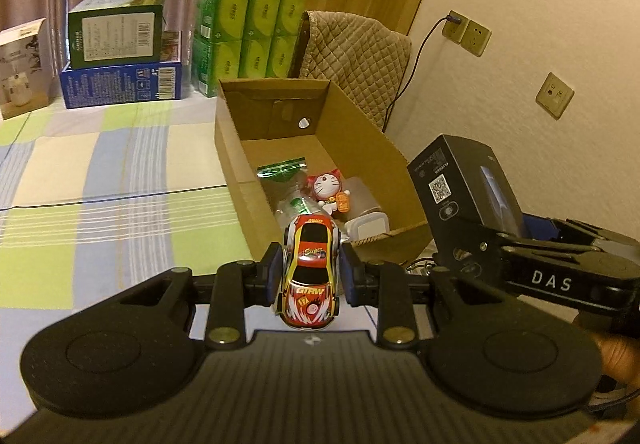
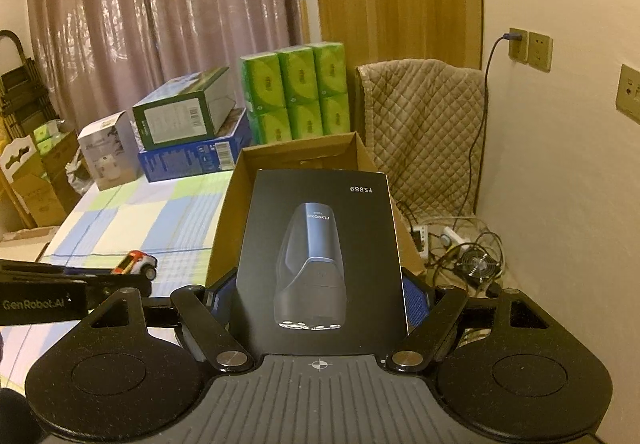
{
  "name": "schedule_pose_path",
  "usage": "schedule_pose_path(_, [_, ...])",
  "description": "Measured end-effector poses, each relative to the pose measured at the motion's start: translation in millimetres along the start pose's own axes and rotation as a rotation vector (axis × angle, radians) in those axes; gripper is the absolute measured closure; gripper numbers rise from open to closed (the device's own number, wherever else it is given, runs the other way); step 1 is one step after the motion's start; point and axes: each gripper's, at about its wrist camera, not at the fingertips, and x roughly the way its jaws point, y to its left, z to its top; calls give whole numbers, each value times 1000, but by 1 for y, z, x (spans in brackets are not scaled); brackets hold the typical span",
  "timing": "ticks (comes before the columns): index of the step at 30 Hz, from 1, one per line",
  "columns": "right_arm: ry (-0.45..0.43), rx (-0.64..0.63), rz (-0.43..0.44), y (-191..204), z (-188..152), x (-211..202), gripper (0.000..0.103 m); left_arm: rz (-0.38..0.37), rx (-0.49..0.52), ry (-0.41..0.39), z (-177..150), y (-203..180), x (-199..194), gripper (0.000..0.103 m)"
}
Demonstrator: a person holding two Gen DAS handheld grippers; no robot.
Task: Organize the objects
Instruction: 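Lower the toy car and FLYCO box into the cardboard box and open both grippers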
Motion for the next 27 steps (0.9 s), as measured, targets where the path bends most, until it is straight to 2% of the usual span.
schedule_pose_path(14, [11,-11,6,-24,30,45,27,-30,9,22,32,-7,56,78])
schedule_pose_path(27, [34,-13,1,-38,52,87,27,-22,25,51,60,3,103,78])
